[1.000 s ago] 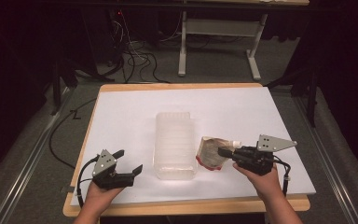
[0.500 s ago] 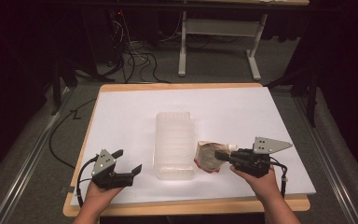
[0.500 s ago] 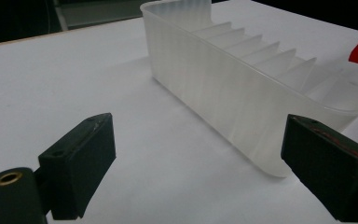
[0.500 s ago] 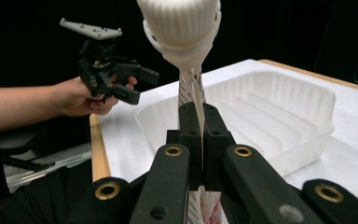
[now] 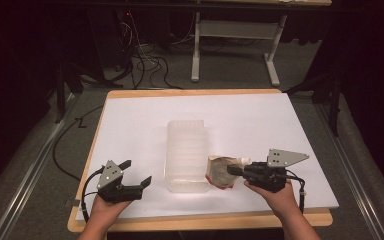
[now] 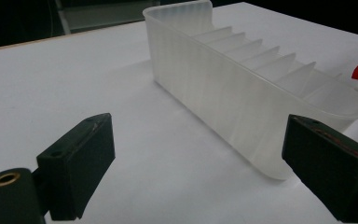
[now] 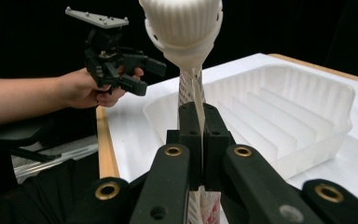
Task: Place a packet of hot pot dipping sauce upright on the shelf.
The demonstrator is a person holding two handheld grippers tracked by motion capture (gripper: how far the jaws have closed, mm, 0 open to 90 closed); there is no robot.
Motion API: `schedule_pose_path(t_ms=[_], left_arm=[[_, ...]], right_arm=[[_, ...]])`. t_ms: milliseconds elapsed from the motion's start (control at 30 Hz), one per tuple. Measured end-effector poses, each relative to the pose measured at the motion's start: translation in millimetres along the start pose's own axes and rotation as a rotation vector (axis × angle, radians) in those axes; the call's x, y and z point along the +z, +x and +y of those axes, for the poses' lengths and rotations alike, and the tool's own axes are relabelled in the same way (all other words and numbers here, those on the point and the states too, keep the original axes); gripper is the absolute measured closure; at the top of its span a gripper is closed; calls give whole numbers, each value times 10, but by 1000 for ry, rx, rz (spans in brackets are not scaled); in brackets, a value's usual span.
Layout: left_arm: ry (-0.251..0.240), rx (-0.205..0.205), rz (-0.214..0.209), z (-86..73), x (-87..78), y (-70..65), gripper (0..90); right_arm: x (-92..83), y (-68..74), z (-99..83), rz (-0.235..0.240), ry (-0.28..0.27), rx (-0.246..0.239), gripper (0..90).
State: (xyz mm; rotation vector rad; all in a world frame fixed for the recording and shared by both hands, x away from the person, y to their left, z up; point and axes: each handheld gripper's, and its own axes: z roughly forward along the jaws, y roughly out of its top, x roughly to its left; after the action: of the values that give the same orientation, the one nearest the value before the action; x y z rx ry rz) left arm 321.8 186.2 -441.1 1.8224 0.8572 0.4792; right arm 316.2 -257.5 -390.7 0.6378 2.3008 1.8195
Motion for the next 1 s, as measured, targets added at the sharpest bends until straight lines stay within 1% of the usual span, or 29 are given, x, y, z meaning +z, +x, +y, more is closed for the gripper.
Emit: schedule_pose_path(t_ms=[100, 267, 333, 400, 467, 500, 533, 633, 700, 767, 800, 867, 1000], left_arm=[[1, -2, 1, 1, 6, 4, 96], [-3, 0, 1, 3, -8, 0, 96], [-2, 3, 2, 5, -10, -3, 96], [-1, 3, 0, 5, -9, -3, 96], [-3, -3, -2, 0, -2, 0, 95], [-1, -2, -2, -2, 2, 1, 95], [-1, -1, -2, -2, 1, 0, 95], [-2, -2, -5, -1, -7, -5, 95], [0, 0, -9, -1, -11, -7, 96], [-2, 0, -10, -1, -10, -9, 96], [1, -1, -15, 0, -7, -8, 95], [-1, -2, -14, -1, 0, -6, 95], [2, -1, -18, -1, 0, -7, 96]], right_arm=[[24, -9, -6, -4, 11, 0, 900], [78, -8, 2, 7, 17, -1, 900], [142, -7, 20, 12, 29, -5, 900], [167, -9, 25, 15, 33, -8, 900], [247, -22, 43, 17, 56, -13, 900], [247, -22, 43, 17, 56, -13, 900], [294, -38, 53, 25, 60, -7, 900], [339, -48, 69, 32, 65, -10, 900], [401, -63, 102, 40, 74, -7, 900], [422, -64, 116, 44, 80, -8, 900], [471, -65, 143, 57, 84, -12, 900], [519, -61, 171, 65, 92, -21, 900], [607, -53, 197, 80, 102, -20, 900]])
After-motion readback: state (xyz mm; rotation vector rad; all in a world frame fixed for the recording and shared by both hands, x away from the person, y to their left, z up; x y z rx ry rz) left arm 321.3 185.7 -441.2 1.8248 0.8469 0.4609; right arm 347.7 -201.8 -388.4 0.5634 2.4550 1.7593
